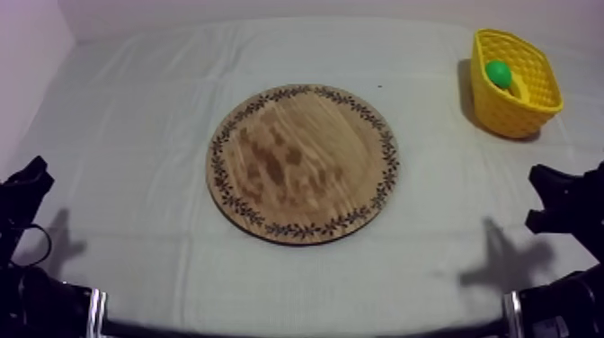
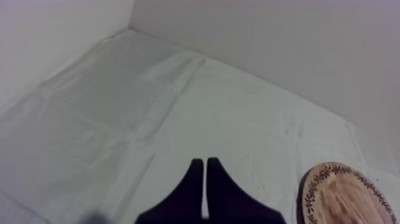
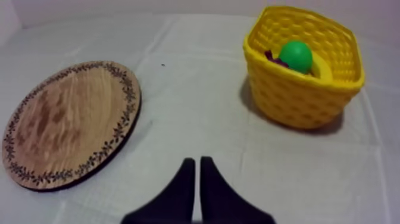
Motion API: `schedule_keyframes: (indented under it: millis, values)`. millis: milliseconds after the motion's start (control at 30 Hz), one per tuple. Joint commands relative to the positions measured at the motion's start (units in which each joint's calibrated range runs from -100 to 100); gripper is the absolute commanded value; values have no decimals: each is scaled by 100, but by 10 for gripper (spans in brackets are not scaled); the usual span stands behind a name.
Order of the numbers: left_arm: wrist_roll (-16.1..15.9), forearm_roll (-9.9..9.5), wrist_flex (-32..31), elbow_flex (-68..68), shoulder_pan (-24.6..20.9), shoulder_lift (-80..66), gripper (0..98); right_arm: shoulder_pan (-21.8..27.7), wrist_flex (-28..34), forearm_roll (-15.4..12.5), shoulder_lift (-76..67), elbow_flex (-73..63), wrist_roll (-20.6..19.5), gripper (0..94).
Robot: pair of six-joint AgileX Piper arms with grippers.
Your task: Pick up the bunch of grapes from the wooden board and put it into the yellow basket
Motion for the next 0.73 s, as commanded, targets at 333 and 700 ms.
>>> schedule_keyframes:
  millis: [333, 700]
  values:
    - [-1, 1, 3, 4, -1, 3, 0, 276, -95, -10, -92, 17, 735, 3]
    - [-1, 1, 3, 4, -1, 3, 0, 287, -96, -10, -94, 17, 738, 3]
